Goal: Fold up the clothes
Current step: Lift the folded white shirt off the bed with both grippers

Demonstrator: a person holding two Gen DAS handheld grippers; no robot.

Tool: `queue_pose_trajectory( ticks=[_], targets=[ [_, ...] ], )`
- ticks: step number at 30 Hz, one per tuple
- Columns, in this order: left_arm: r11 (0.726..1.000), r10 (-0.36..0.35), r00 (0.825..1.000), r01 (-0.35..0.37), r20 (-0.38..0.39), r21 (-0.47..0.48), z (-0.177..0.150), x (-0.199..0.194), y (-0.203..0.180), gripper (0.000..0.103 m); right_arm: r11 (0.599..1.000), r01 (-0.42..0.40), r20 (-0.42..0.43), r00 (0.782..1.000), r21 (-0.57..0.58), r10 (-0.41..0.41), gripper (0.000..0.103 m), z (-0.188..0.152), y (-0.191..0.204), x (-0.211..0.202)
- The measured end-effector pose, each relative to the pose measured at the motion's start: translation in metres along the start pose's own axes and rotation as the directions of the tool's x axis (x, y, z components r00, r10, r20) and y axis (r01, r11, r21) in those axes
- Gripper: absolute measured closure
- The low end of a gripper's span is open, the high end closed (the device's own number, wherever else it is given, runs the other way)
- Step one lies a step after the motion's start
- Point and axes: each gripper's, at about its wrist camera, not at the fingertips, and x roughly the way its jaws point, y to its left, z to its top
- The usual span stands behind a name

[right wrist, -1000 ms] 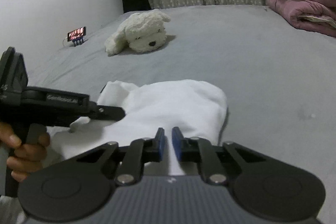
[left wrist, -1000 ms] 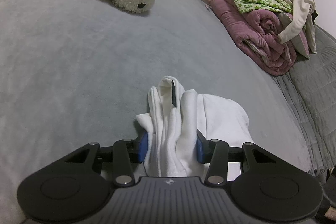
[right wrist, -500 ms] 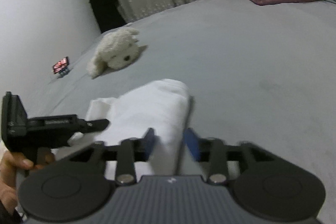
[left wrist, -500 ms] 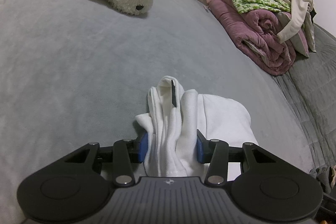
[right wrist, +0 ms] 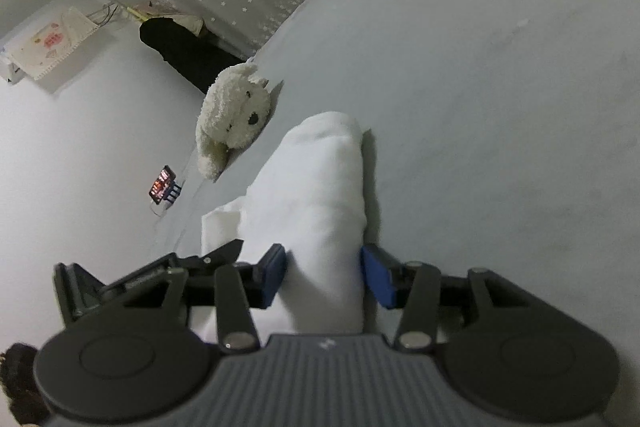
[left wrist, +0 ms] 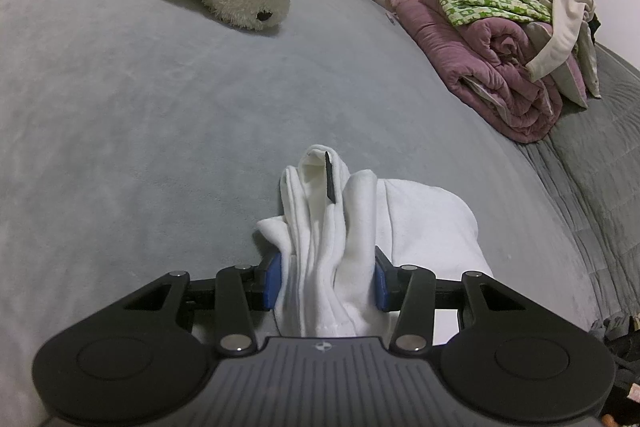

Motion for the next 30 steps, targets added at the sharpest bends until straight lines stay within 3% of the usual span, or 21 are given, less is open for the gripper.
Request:
queue_pose_trajectory(
  ticks=[3, 9, 14, 24, 30],
  targets=[
    [1.0, 0.0, 1.0, 0.0, 0.005, -0.004, -0.001, -0.001, -0.001, 0.06, 0.999, 0.042, 0.026, 0.999, -0.035, -0.041, 0.062, -0.005, 0.01, 0.002],
    [0.998, -0.022, 1.0, 0.022, -0.003, -0.065, -0.003, -0.017, -0.009, 0.072, 0.985, 0.099, 0.07, 0.993, -0.14, -0.09, 0.071, -0.011, 0.042, -0.019],
    [0.999, -0.041, 0.999, 0.041, -0.031, -0.01, -0.025, -0.044, -0.039, 0.073, 0.972, 0.12, 0.073, 0.992, -0.201, -0.108, 0.071, -0.014, 0.061, -0.062],
    [0.991, 0.001, 0.996, 0.012, -0.093, 0.137, -0.103, -0.068, -0.101, 0.073, 0.976, 0.163, -0.025, 0.985, -0.143, -0.168, 0.071, -0.047, 0.026, -0.147],
    [0.987, -0.005, 0.997, 0.018, -0.077, 0.162, -0.14, -0.088, -0.109, 0.073, 0.99, 0.116, -0.052, 0.991, -0.077, -0.12, 0.07, -0.083, -0.008, -0.18]
  ],
)
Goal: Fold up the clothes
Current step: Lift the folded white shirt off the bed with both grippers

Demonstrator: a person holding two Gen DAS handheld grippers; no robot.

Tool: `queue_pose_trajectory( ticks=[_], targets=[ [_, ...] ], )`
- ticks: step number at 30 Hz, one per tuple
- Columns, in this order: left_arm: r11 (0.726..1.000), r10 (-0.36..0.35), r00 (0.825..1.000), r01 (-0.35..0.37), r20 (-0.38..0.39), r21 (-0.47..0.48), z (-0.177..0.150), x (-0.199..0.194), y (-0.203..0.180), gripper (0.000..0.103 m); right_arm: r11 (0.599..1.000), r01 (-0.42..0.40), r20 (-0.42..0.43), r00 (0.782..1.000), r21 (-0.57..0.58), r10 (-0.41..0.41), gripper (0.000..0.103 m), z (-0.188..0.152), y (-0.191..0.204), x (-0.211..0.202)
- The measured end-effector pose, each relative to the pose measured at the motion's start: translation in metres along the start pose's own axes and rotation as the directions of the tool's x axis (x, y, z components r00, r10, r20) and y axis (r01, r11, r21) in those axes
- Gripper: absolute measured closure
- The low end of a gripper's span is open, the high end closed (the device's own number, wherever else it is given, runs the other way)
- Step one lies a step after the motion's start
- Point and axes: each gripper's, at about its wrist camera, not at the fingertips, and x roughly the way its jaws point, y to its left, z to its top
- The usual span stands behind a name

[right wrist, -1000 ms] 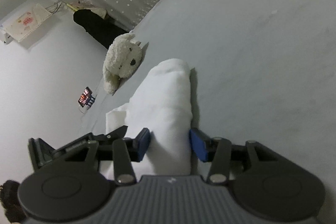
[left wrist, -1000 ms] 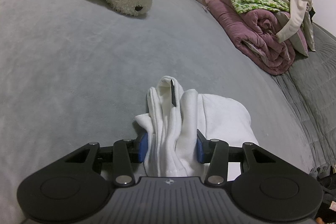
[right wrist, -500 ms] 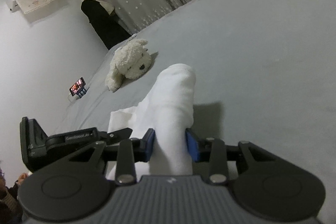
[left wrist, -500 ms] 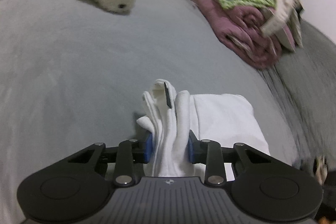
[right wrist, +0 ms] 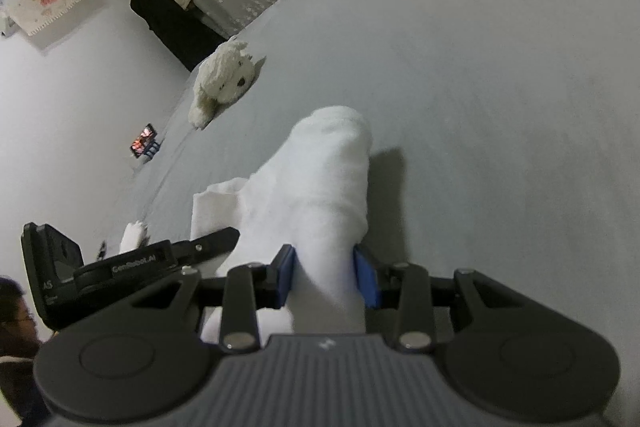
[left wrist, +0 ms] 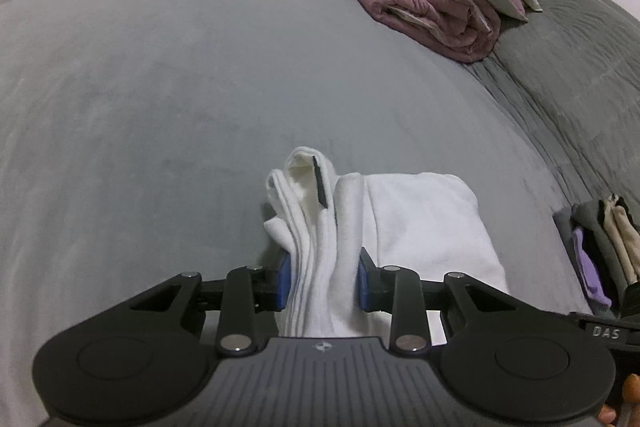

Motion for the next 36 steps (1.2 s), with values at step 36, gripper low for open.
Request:
queue_pose_trajectory(
  ticks=[36],
  targets=[
    [1.0, -0.003, 1.0, 0.003, -0.001, 0.03, -0.006, 0.011, -0.003, 0.073, 0.973, -0.093, 0.019, 0.996, 0.211, 0.091, 0.078, 0.073, -0.033, 0.078]
  ],
)
